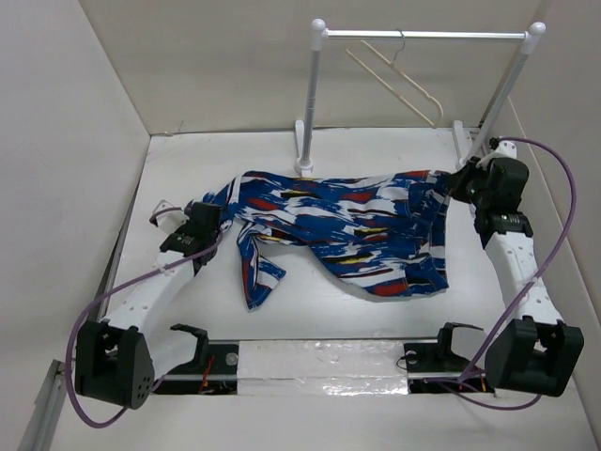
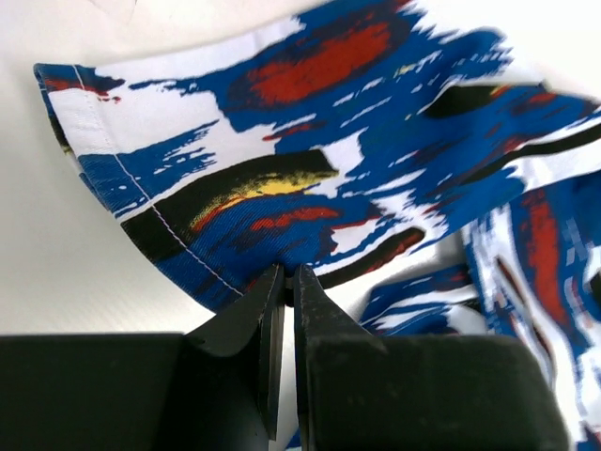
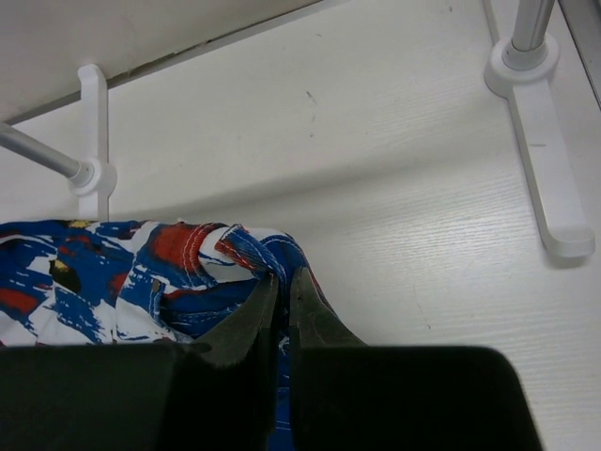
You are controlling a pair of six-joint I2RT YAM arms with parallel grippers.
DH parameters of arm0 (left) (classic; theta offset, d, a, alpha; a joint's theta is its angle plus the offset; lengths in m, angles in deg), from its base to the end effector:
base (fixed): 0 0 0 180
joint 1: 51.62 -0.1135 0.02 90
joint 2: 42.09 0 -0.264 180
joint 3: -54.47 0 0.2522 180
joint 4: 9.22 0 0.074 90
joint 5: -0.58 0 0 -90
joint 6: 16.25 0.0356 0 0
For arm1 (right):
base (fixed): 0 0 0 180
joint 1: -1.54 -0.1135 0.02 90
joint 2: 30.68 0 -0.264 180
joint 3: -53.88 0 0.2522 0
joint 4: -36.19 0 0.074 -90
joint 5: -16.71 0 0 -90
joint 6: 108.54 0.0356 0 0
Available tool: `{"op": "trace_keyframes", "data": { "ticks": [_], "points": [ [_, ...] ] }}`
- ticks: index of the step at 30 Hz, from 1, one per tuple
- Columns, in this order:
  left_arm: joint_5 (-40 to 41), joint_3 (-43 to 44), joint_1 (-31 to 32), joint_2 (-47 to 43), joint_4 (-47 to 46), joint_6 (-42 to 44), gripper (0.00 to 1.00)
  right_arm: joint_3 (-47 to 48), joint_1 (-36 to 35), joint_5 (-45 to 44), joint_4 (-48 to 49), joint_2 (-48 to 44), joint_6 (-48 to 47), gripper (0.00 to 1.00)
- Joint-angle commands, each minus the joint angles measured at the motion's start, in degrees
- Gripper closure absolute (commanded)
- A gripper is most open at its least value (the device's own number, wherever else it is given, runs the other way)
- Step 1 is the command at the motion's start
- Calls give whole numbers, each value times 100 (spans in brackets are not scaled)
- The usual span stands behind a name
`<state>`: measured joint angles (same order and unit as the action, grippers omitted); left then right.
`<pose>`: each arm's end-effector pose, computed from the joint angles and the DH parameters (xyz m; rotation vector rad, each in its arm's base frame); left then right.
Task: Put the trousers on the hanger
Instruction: Flatten out the trousers at the center of the board.
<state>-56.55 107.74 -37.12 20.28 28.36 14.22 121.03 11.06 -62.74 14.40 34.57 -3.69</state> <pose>0.2158 -0.0358 0.2319 -1.0869 1.9451 -0.0079 0.2615 -0.0372 0.3245 0.2829 1.8981 0.2391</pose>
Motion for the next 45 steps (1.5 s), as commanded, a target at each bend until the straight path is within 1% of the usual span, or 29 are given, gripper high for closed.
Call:
{"op": "trace_keyframes", "data": {
  "ticks": [1,3,5,7,10,11,15,18,19,20,22,23,27,28,30,31,32,33,34,35,36,37,38,39,40,41,43,44,45],
  "points": [
    [-105,49,-9,-127,405,143,100,5,68,70,557,-259,44,100],
    [175,179,-9,-715,414,195,100,40,68,18,470,-346,53,100],
    [526,688,-113,-1163,414,301,100,58,120,-122,399,-513,79,100],
    [633,1423,-368,-1227,344,599,100,40,190,-368,381,-593,106,100],
    [643,2312,-1044,-798,159,889,100,172,454,-404,364,-374,211,100],
    [355,2481,-1446,-440,72,960,100,207,454,-413,346,-147,272,100],
    [-271,3036,-2177,669,-543,1259,100,313,638,-668,504,312,378,100],
    [-412,3825,-2241,1872,-518,1522,100,576,639,-747,461,610,396,100],
    [-456,4332,-2241,2180,-440,1558,100,629,639,-851,487,681,404,100],
    [-500,4572,-2241,2766,-361,1567,100,751,639,-887,487,760,431,100],
    [-544,5099,-2241,3262,-281,1585,100,918,639,-1027,426,1040,431,100],
    [-457,5250,-2241,3690,-255,1558,100,1076,639,-1202,399,1138,396,100],
    [-403,5839,-2188,4625,-307,1760,100,1428,586,-1476,329,1700,317,100],
    [-421,6171,-2136,4792,-194,1926,95,1481,534,-1607,329,1814,308,100],
    [-491,6411,-2031,5101,-35,2084,78,1604,533,-1643,329,2113,299,100],
    [-517,6377,-1978,5092,-78,2294,56,1753,533,-1661,311,2175,299,100],
    [-439,6263,-1873,4875,-122,2340,45,1824,533,-1644,285,2254,282,98],
    [-421,6071,-1663,4664,-279,2340,41,1894,464,-1591,241,2255,273,82],
    [-464,5469,-1548,4435,-420,2306,33,1964,359,-1565,232,2220,273,72],
    [-578,5114,-1425,3859,-517,2149,32,1965,279,-1564,232,2159,238,60],
    [-597,4737,-1111,3496,-596,2008,32,1930,200,-1564,232,1941,211,40],
    [-632,3776,-916,3136,-954,1919,32,1860,43,-1582,232,1791,202,33],
    [-606,3270,-679,2367,-1166,1901,32,1607,-46,-1556,284,1615,202,27],
    [-519,2821,-424,1993,-1316,1797,32,1448,-134,-1521,337,1230,194,21],
    [-483,2365,31,1668,-1501,1752,32,1255,-230,-1468,503,1018,176,21],
    [-674,1594,235,1055,-1528,1708,33,818,-449,-1468,618,798,141,21],
    [-798,974,570,577,-1346,1384,34,438,-696,-1451,732,167,97,30],
    [-964,501,815,201,-1222,1252,34,253,-1002,-1398,742,-11,62,40],
    [-1044,314,939,31,-1108,1146,35,-79,-1179,-1328,742,-169,53,75]
  ]
}}
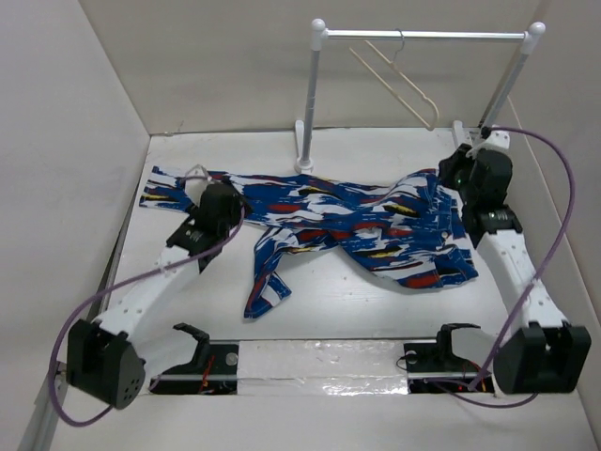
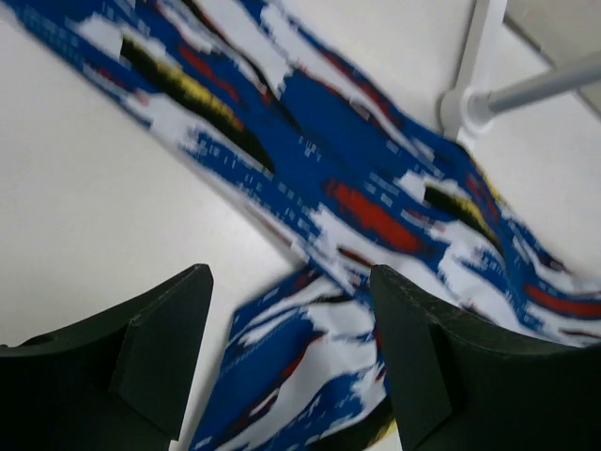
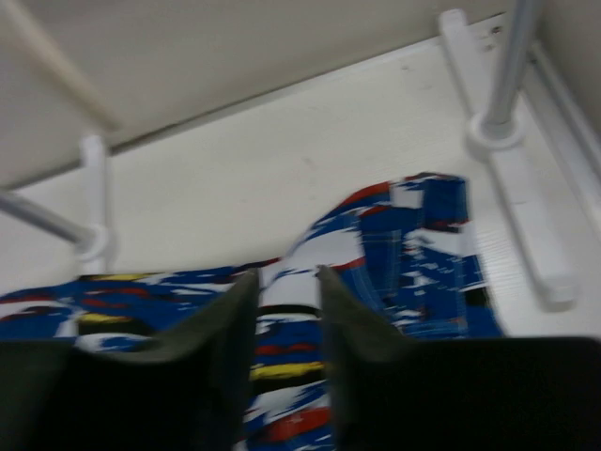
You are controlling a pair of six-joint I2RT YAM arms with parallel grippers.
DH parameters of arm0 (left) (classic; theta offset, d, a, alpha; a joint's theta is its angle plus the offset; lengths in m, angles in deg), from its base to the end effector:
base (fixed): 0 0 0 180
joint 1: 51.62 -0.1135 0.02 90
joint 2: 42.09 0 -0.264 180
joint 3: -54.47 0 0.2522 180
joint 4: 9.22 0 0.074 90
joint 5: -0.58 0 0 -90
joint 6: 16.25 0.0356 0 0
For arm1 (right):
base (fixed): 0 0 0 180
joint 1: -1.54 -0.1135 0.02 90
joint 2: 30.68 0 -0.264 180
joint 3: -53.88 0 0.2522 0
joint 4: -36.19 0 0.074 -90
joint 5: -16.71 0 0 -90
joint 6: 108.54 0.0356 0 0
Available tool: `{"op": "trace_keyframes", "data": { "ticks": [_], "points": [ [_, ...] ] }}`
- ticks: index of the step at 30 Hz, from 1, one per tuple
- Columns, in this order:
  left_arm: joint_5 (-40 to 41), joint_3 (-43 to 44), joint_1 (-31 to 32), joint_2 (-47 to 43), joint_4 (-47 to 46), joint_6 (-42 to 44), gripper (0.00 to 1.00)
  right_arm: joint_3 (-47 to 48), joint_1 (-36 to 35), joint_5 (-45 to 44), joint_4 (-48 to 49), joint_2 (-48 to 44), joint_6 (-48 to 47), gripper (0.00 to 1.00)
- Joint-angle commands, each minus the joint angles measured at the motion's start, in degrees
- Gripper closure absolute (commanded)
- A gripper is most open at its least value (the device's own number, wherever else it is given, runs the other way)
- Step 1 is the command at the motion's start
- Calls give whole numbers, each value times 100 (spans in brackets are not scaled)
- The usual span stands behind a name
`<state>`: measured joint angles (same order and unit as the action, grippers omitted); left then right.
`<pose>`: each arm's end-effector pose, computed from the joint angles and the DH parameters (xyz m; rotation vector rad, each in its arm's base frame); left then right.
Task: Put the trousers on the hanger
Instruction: Flatten out the trousers at the center of the board.
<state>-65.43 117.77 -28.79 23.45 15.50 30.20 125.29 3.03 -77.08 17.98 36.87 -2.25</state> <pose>0.2431 -0.0866 0.2957 -0.6145 1.9157 -0.3150 0.2768 -0.0096 0.3473 0.3278 1.7927 0.1224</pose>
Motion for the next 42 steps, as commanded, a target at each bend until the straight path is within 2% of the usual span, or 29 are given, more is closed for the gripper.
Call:
{"op": "trace_keyframes", "data": {
  "ticks": [1,2,5,7,8,9,10,12,14,18,21,22,23,24,27,29,31,32,34,40,41,42],
  "points": [
    [-210,-856,247,-435,465,-609,35,-657,-561,237,383,-679,-91,91],
    [-202,-1093,631,-706,634,-715,36,-815,-763,265,557,-795,-144,100],
    [-192,-1306,1240,-1173,1451,-1374,35,-1194,-1493,335,480,-1146,-267,100],
    [-315,-1403,1767,-1359,1819,-1629,29,-1247,-2064,886,271,-1218,-486,99],
    [-324,-1429,1952,-1507,1944,-1961,29,-1230,-2318,993,191,-1226,-556,95],
    [-377,-1464,2284,-1561,1997,-2069,28,-1195,-2590,1021,94,-1192,-740,85],
    [-412,-1491,2435,-1588,2111,-2183,26,-1168,-3124,751,-81,-1174,-803,81],
    [-395,-1613,2699,-1544,2200,-2508,26,-1177,-3532,320,-196,-1156,-821,73],
    [-281,-1745,2972,-1361,2270,-2658,25,-1238,-3831,-77,-171,-1165,-830,70],
    [-396,-1816,3026,-895,1910,-2448,29,-1326,-3832,-165,-153,-1191,-742,63],
    [482,-1545,3026,-526,1954,-2352,53,-1597,-3754,-368,-12,-1174,-567,59],
    [719,-1378,2930,-411,2006,-1994,80,-1677,-3753,-464,49,-1156,-496,59],
    [895,-829,2685,-114,2189,-1825,93,-1782,-3658,-508,93,-1130,-426,59],
    [1280,-440,2613,28,2496,-1650,100,-1870,-3509,-526,111,-1104,-304,58],
    [2774,1361,2665,345,4328,-1113,100,-2379,-3114,-483,312,-1086,-118,58],
    [3651,2571,2665,416,4834,-658,100,-2547,-2945,-368,374,-1130,-21,58],
    [4007,3217,2665,416,5387,-506,100,-2644,-2761,-263,375,-1244,40,58],
    [4148,3594,2665,338,5399,-157,100,-2679,-2760,-262,348,-1305,58,58],
    [4175,3694,2482,171,5390,-14,100,-2724,-2690,-288,270,-1533,49,58],
    [3974,2361,1946,-980,5190,-127,100,-2855,-2260,-254,110,-2069,49,57],
    [3590,2054,1657,-1451,4875,151,100,-2890,-2259,-262,154,-2088,41,54],
    [3395,1981,1576,-1682,4376,685,100,-2943,-2120,-315,146,-2105,110,43]
  ]
}}
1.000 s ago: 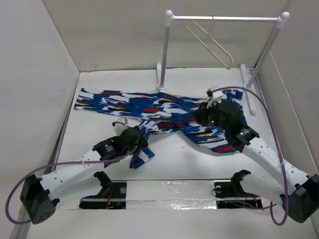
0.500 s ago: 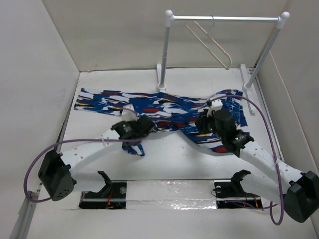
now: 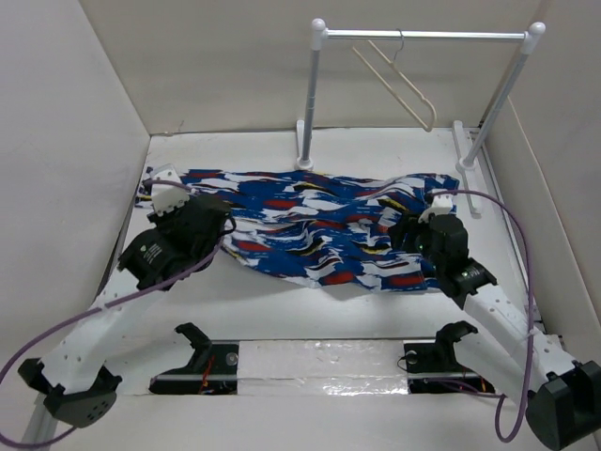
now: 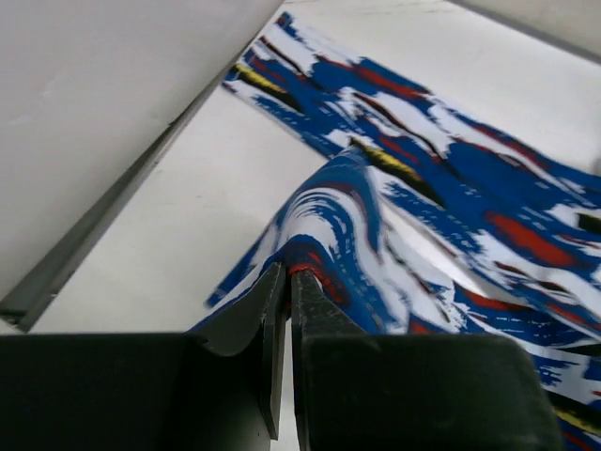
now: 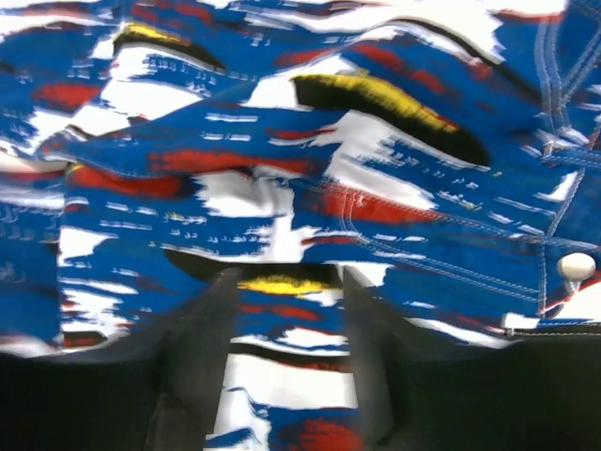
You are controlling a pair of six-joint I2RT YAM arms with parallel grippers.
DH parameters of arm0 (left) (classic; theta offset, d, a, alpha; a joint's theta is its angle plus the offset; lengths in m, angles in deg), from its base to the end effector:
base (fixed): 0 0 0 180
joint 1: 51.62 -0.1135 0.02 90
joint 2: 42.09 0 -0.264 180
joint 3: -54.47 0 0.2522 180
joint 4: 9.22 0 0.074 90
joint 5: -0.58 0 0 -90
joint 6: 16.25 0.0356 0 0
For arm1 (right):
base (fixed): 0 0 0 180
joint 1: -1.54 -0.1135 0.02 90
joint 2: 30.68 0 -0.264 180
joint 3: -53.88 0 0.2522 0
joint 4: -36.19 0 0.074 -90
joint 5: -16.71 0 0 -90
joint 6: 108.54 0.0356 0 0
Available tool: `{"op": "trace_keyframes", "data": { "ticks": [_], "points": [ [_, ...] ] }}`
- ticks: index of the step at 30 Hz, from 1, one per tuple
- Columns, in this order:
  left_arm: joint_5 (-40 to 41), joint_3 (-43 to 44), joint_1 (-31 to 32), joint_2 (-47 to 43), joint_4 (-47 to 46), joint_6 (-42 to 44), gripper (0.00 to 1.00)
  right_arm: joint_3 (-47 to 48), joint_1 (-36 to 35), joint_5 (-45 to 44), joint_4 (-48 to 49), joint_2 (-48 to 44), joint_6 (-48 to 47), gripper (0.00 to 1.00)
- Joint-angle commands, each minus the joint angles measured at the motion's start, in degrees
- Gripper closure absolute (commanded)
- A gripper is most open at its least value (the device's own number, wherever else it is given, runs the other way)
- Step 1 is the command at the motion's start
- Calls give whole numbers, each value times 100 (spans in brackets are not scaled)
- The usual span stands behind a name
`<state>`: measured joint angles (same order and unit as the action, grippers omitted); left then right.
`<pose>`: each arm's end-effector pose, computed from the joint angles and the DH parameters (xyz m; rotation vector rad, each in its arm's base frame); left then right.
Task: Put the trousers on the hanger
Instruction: Flatten out the trousers at the center of the board.
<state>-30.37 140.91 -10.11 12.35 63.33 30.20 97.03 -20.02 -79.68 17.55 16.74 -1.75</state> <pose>0.1329 -0.0769 0.4019 -0.5166 1.8457 0.1967 0.1815 0.0675 0.2465 -0.0092 1.9825 0.3270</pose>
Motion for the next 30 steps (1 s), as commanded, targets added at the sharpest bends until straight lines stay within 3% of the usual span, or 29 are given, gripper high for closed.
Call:
{"op": "trace_keyframes", "data": {
  "ticks": [1,4,9,15,18,25,30],
  "points": [
    [-156,-386,-293,-766,-725,873,100,-126,248,-99,137,-101,87,34],
    [-61,-492,-346,-1434,-948,980,100,-65,616,-170,-135,-110,210,20],
    [730,-404,-399,-1927,-930,997,100,-179,1127,103,-215,-469,351,20],
    [592,-720,-399,-2410,-1562,1427,100,-205,1637,-125,-785,-813,701,21],
    [241,-949,-399,-2665,-2072,1814,100,-371,2040,-345,-874,-805,1044,16],
    [-60,-1292,-399,-3035,-2511,2087,100,-574,3121,76,-365,38,1291,15],
    [-113,-1538,-399,-3562,-2925,2421,100,-539,3509,498,-408,619,1344,16]
  ]
}}
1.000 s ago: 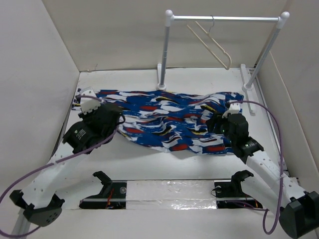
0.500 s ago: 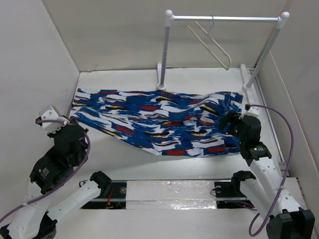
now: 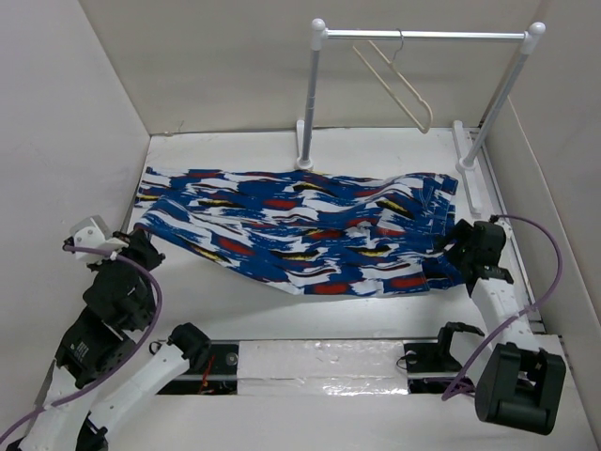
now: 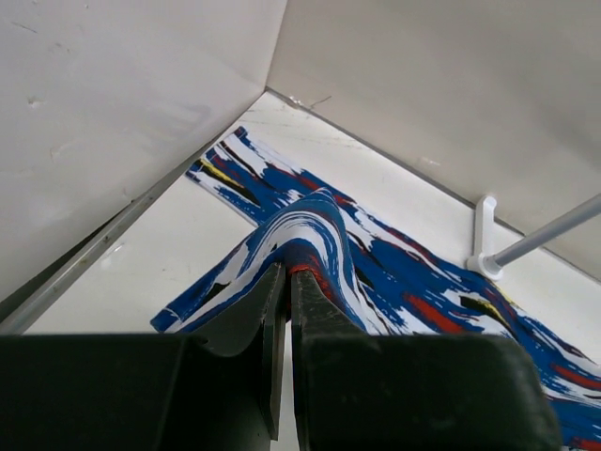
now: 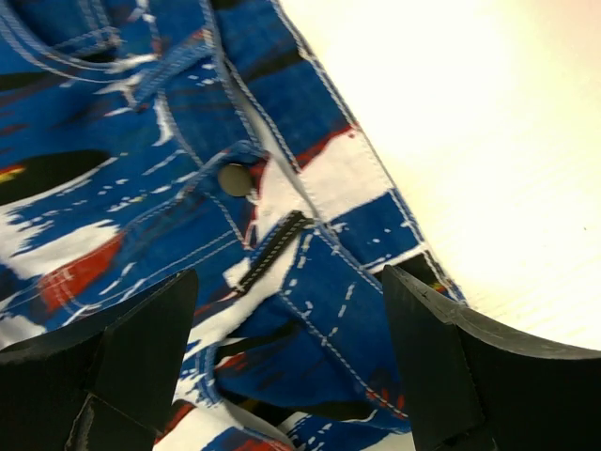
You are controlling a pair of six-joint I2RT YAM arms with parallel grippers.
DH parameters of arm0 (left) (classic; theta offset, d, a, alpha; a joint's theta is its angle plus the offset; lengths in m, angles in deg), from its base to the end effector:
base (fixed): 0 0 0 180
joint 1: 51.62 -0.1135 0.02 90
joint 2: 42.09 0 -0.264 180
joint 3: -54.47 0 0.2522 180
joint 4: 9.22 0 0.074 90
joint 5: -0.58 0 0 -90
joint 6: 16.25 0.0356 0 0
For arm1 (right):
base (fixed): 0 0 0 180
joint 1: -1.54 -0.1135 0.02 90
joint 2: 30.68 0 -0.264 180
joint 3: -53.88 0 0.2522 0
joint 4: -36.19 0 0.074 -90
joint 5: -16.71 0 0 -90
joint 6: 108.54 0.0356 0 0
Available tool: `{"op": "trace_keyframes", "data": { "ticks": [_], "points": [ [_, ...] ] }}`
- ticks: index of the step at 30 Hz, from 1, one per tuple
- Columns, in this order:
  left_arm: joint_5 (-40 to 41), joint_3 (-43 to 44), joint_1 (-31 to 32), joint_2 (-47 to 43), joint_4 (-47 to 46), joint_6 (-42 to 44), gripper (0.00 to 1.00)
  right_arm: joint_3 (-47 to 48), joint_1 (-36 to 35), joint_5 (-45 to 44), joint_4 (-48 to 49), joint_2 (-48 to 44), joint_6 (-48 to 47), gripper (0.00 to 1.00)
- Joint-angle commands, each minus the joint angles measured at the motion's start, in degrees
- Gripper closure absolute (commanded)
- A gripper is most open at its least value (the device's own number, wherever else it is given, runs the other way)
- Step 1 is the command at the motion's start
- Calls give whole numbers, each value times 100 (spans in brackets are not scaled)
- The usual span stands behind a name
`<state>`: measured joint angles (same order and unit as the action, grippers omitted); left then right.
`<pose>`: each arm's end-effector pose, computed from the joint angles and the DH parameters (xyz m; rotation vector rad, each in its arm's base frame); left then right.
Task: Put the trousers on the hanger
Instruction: Flatten out the trousers at the center of the board.
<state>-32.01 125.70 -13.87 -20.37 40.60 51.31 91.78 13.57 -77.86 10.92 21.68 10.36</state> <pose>0.0434 0.0043 0.4025 -0.5619 1.4701 -0.0345 0.1825 -0.0418 0.1896 0.8306 2.1045 0.0664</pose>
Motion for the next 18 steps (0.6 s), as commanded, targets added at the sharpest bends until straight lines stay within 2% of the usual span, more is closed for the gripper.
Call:
{"op": "trace_keyframes", "data": {
  "ticks": [1,5,9,10,12,13,14,16,18],
  "points": [
    [43,-8,-23,-369,-722,319,100,-32,150,343,254,143,150,17],
    [-63,1,-23,-756,-854,363,100,-182,202,361,211,257,265,22],
    [-439,-26,-23,-1037,-881,363,100,-207,203,203,-510,-101,334,25],
    [-519,-26,-23,-1055,-872,371,100,-252,203,229,-606,-286,361,32],
    [-633,-52,-23,-1073,-846,293,100,-357,203,37,-642,-770,518,36],
    [-704,-69,-23,-1108,-872,275,100,-488,203,-86,-564,-875,607,44],
    [-774,-87,-23,-1134,-907,275,100,-507,203,-148,-511,-850,642,47],
    [-871,-175,-23,-1257,-1003,301,100,-437,203,-201,-205,-518,564,48],
    [-863,-236,-23,-1354,-1056,363,100,-279,203,-211,-54,313,407,48]
  ]
}}
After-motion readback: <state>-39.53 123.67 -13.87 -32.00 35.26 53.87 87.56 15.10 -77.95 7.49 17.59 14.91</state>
